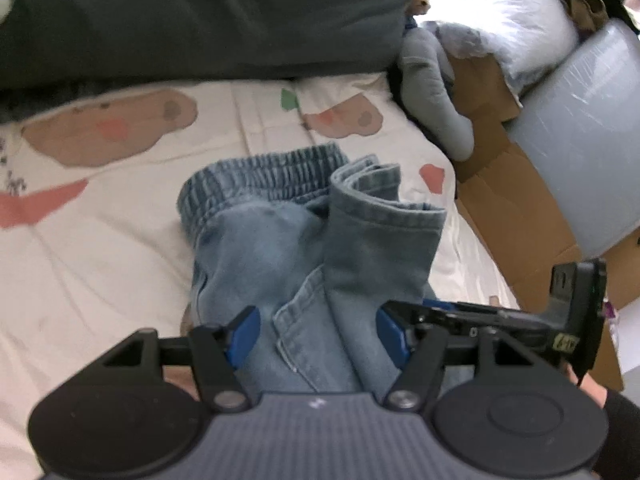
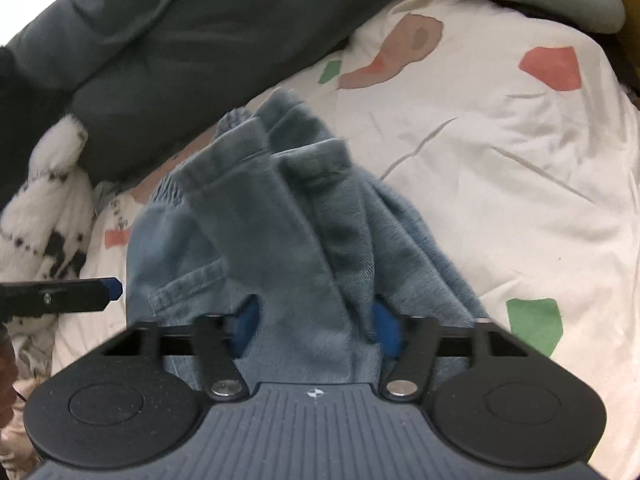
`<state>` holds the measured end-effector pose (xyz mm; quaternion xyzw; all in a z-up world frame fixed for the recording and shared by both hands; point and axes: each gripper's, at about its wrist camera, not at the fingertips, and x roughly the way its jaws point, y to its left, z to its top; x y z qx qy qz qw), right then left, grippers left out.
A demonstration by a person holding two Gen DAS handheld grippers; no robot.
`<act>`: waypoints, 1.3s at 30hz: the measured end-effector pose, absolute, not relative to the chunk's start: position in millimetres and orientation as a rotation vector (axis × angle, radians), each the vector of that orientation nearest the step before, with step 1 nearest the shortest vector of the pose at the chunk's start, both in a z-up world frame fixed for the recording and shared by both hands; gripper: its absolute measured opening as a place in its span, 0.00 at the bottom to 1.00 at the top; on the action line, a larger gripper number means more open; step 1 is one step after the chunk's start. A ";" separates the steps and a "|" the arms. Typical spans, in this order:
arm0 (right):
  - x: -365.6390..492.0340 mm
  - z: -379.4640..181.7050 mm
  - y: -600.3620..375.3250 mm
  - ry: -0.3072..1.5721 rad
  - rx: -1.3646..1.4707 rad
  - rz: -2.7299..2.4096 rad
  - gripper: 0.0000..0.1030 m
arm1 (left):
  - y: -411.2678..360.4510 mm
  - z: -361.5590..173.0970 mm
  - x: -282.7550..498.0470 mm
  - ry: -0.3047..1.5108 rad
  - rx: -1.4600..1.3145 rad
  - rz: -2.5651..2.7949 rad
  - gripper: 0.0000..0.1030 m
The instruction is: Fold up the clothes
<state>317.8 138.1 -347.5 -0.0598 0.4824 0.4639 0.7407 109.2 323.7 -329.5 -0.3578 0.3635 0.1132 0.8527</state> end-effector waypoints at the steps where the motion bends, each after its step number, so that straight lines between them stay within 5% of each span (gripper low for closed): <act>1: 316.0 -345.9 138.8 1.052 -0.142 1.017 0.37 | 323.9 -330.2 107.7 0.766 -0.751 0.247 0.64; 2: 315.3 -343.4 138.4 1.047 -0.142 1.020 0.20 | 324.3 -330.8 106.5 0.766 -0.752 0.255 0.64; 4: 314.7 -336.0 136.0 1.040 -0.112 1.043 0.10 | 325.6 -332.2 104.2 0.766 -0.761 0.267 0.64; 24: 235.8 -309.8 182.0 0.973 -0.118 1.233 0.07 | 346.9 -322.5 66.3 0.622 -0.874 0.313 0.60; 39: 242.3 -301.4 170.6 0.956 -0.166 1.250 0.41 | 346.0 -327.8 75.1 0.616 -0.810 0.340 0.60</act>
